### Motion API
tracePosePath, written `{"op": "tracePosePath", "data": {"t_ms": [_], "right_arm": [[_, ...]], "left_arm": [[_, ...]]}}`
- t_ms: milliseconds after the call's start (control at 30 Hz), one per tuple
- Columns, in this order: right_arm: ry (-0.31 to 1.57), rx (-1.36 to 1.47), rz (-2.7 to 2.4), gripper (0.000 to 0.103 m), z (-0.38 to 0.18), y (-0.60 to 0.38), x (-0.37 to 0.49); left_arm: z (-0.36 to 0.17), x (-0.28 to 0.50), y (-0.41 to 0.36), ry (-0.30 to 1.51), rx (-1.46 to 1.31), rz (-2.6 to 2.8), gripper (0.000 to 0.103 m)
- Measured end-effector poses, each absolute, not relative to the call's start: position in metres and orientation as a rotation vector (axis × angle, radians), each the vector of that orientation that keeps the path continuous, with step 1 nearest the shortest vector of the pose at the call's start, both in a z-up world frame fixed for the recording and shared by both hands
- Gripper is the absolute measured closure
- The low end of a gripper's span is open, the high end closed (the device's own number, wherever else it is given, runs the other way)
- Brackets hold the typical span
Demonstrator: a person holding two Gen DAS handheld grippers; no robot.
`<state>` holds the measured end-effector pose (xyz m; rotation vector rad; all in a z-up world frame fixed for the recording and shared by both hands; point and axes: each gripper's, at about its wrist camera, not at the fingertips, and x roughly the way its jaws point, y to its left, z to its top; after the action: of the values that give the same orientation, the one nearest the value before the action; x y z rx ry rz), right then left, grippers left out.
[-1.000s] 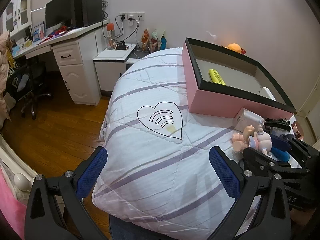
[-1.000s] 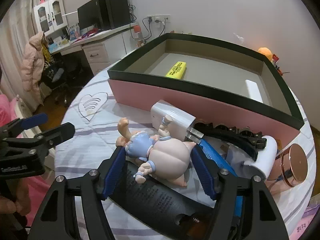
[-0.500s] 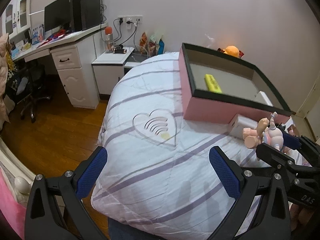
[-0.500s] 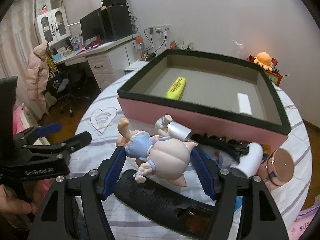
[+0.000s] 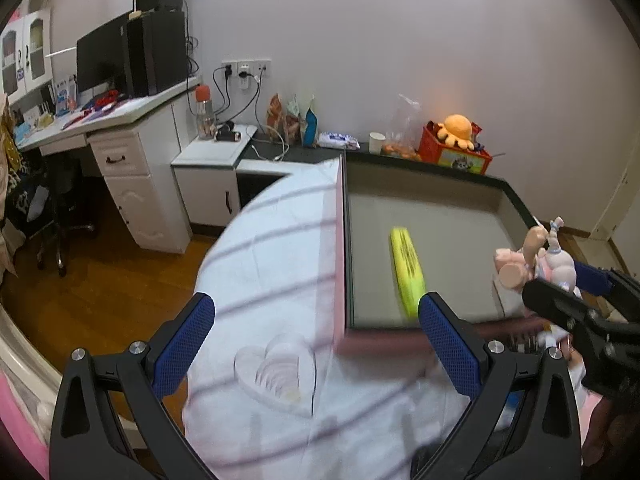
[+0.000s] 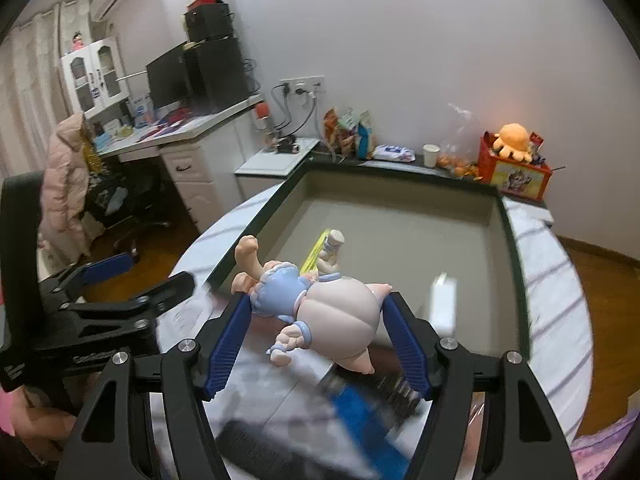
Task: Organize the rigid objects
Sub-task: 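Lower the baby doll into the box and open the right gripper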
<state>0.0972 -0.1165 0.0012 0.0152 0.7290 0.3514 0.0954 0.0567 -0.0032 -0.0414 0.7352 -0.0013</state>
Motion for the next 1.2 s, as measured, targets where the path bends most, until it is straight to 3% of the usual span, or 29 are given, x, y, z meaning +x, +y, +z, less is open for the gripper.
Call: {"op": "tracePosePath", "data": {"t_ms": [267, 467, 533, 933, 1200], "right_arm": [[0.915, -0.003, 0.249, 0.034, -0.038, -0.122, 0.193], [1.025, -0.007, 0.204, 0.033, -0.068, -0.121, 0.216], [1.022, 0.006, 0.202, 0.024, -0.065, -0.124, 0.216], [0.793, 0.101, 0.199, 0.019, -0.004, -0.161, 0.132], [0.74, 0.158, 0.166, 0.019, -0.008, -0.188, 0.055]], "left_arm": [[-0.01, 0.152, 0.045, 0.77, -0.032, -0.02, 0.0], [-0.024, 0.163, 0.045, 0.809, -0.043, -0.02, 0.0], [-0.024, 0.16, 0.047, 0.809, -0.051, -0.016, 0.0], [-0.002, 0.098, 0.027, 0.74, -0.042, -0.04, 0.0], [-0.007, 0.048, -0.001, 0.75, 0.003, -0.07, 0.0]]}}
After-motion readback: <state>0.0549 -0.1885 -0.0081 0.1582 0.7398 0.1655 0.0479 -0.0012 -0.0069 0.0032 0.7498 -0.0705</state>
